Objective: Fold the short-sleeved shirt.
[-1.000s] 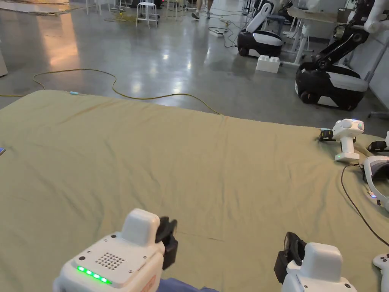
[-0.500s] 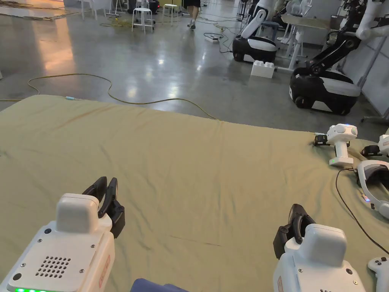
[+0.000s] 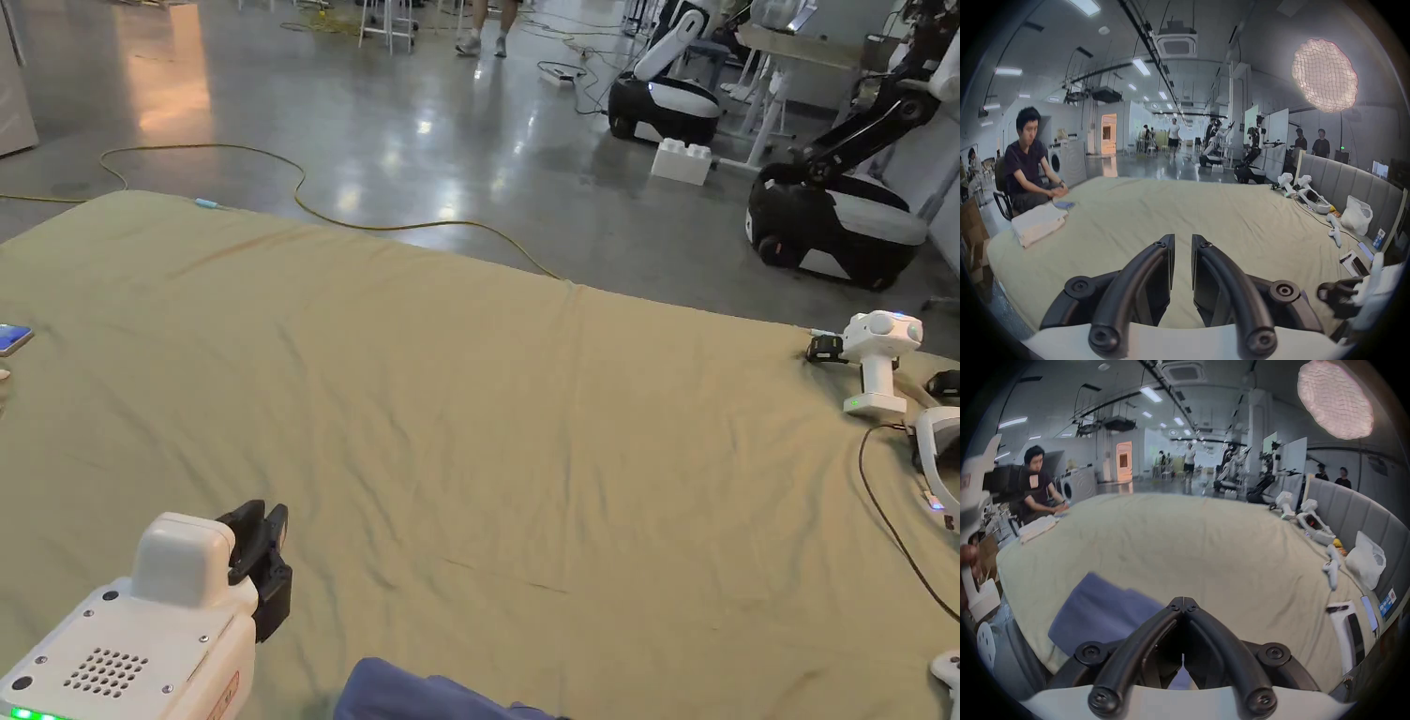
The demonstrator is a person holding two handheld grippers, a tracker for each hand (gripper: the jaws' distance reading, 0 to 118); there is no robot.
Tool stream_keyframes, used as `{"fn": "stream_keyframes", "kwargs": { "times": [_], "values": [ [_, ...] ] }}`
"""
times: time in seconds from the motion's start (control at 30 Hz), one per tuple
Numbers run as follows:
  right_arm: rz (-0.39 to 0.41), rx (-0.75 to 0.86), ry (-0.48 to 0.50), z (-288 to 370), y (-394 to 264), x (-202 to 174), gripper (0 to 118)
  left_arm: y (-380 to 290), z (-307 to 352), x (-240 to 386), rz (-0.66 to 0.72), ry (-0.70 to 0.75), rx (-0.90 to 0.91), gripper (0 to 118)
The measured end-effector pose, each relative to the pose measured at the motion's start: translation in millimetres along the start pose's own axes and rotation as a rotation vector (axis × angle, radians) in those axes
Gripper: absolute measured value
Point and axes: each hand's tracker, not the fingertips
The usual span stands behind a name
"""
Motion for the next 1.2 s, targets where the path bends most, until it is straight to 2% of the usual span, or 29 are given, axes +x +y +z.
{"fn": "stream_keyframes", "kwargs": {
  "times": [0.1,0.2,0.33,0.4,0.47,0.57,0.63,0.77,0.8,0.93,1.2],
  "values": [
    [0.017,-0.029,-0.018,-16,-17,-17,0,-17,2,-10,0.054,-0.043,-0.078,17],
    [0.067,-0.061,-0.061,-35,-36,-24,0,-34,3,-21,0.093,-0.069,-0.156,17],
    [0.113,-0.035,-0.12,-46,-49,-19,0,-54,-5,-44,0.236,-0.184,-0.327,18],
    [0.141,-0.034,-0.133,-48,-49,-19,0,-63,-13,-57,0.317,-0.257,-0.416,28],
    [0.16,-0.031,-0.138,-51,-51,-19,0,-67,-19,-67,0.397,-0.32,-0.487,50],
    [0.194,-0.023,-0.143,-51,-53,-19,0,-74,-33,-78,0.456,-0.401,-0.581,63],
    [0.181,-0.021,-0.141,-51,-53,-15,0,-86,-47,-86,0.49,-0.499,-0.623,67],
    [0.081,-0.046,-0.111,-53,-52,-4,0,-84,-64,-76,0.612,-0.71,-0.755,70],
    [0.061,-0.05,-0.102,-53,-51,-2,0,-85,-69,-72,0.616,-0.717,-0.771,71],
    [0.066,-0.054,-0.094,-52,-51,-1,0,-102,-98,-64,0.604,-0.77,-0.841,72],
    [0.056,-0.061,-0.084,-50,-50,1,0,-113,-121,-17,0.6,-0.736,-0.97,77]
  ]
}}
